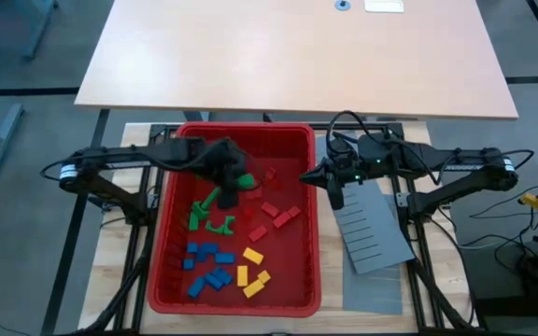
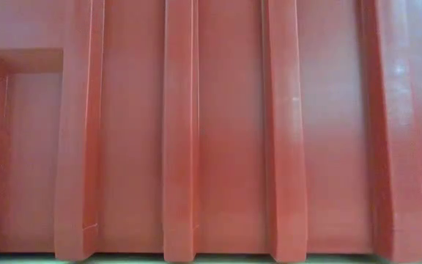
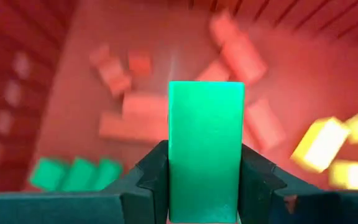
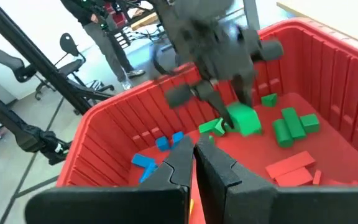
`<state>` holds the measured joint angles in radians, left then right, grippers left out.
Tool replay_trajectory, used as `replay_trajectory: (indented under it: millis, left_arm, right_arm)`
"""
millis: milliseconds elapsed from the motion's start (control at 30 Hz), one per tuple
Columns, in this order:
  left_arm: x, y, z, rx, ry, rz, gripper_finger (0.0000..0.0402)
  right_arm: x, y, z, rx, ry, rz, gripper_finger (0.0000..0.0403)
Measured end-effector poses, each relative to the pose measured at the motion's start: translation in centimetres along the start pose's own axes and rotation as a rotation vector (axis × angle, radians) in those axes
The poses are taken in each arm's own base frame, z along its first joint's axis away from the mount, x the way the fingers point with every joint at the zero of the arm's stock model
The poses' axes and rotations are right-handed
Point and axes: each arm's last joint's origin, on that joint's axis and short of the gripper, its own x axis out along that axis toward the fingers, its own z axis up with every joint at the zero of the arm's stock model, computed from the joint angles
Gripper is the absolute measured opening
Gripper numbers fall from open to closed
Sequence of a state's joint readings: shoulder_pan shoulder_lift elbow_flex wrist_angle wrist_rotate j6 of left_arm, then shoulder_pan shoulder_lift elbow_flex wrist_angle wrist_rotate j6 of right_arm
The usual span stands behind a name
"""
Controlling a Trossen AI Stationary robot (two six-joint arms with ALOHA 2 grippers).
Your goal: Sort blocks
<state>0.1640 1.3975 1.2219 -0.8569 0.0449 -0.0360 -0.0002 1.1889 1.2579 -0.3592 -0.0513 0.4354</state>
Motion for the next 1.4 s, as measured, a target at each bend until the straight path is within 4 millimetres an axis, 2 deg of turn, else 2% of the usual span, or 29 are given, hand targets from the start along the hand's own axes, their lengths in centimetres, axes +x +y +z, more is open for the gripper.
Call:
replay_trajectory:
  millis: [133,233,367,600,867,1067,1400]
  left_arm:
    - [-3.3,-0.6,1.9,0.010,-0.122,-0.012,0.0111]
    - [-4.9,-1.1,2.9,0.016,-0.178,-0.023,0.0111]
    - [-6.3,-2.0,4.3,0.037,-0.245,-0.044,0.0111]
    - [-6.4,-4.2,6.9,0.107,-0.296,-0.086,0.0111]
    - [-7.2,-4.9,9.1,0.116,-0.359,-0.124,0.0111]
    - [-7.5,-5.0,10.0,0.113,-0.387,-0.129,0.0111]
    - [-6.0,-5.2,10.5,0.101,-0.357,-0.150,0.0111]
  right_arm:
    - [0.2,0.0,0.0,-0.031,0.000,-0.003,0.0000]
    - [0.3,-0.1,-0.1,-0.036,0.004,-0.004,0.0011]
    - [0.2,-0.1,0.0,-0.042,-0.005,-0.029,0.0048]
    - [-0.7,0.2,0.8,-0.048,-0.051,-0.038,0.0123]
    - [0.1,0.0,0.4,-0.047,-0.014,-0.054,0.0185]
    - [1.1,-0.2,0.0,-0.053,0.007,-0.061,0.0206]
    - [3.3,-0.3,-0.3,-0.055,0.013,-0.027,0.0212]
